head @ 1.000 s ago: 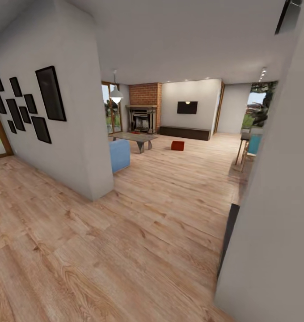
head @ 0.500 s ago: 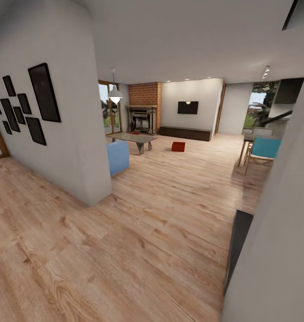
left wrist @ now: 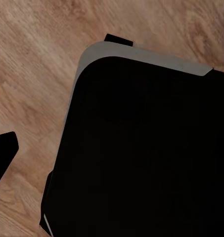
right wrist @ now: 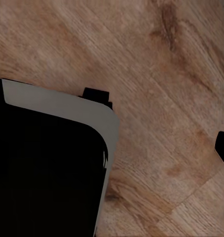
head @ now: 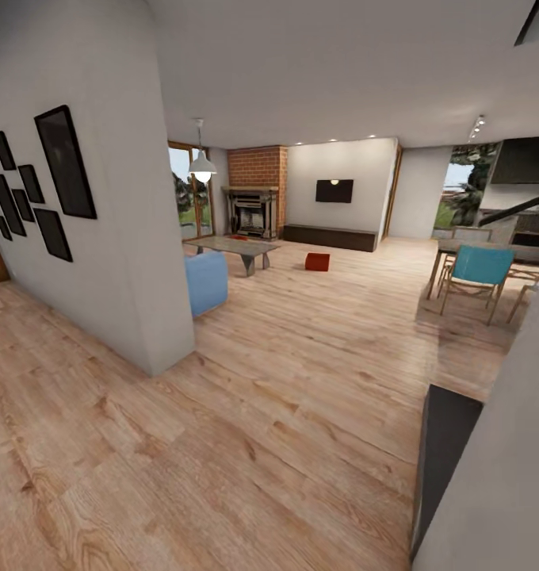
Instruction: Move the two storage containers from the living room to the garage. In the garage, place one container on the floor and stack the other container on top of it (either order is fine).
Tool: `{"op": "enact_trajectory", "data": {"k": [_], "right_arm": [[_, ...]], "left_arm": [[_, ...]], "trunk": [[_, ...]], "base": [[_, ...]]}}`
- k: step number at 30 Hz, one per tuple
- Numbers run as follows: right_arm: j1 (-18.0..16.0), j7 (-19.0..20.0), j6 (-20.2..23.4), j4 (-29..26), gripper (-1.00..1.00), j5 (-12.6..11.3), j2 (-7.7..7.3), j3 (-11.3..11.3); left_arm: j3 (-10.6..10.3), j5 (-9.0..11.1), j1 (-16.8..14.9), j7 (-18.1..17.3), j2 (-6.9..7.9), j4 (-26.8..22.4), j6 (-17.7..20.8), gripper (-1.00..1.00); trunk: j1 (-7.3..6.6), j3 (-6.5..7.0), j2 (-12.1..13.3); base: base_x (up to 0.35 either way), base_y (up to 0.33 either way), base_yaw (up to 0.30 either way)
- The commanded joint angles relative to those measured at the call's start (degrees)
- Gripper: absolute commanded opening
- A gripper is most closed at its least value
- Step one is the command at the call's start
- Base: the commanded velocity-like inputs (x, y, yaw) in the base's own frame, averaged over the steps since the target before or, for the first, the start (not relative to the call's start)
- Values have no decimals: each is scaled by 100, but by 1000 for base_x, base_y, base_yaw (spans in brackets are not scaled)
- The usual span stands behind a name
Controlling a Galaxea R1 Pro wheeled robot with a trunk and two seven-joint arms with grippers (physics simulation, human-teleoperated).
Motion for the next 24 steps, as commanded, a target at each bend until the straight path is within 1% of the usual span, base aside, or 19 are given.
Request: {"op": "enact_trajectory", "data": {"k": [1,24], "right_arm": [[-6,14,-29,12,100,6,-1,16],[-6,14,-35,11,100,11,-1,24]], "left_arm": [[-1,25,-2,15,-2,1,-15,100],[-1,25,-2,19,-2,-1,-23,100]], "trunk": [[3,-6,-3],[3,-6,-3]], "base": [[323,0,0],[323,0,0]]}}
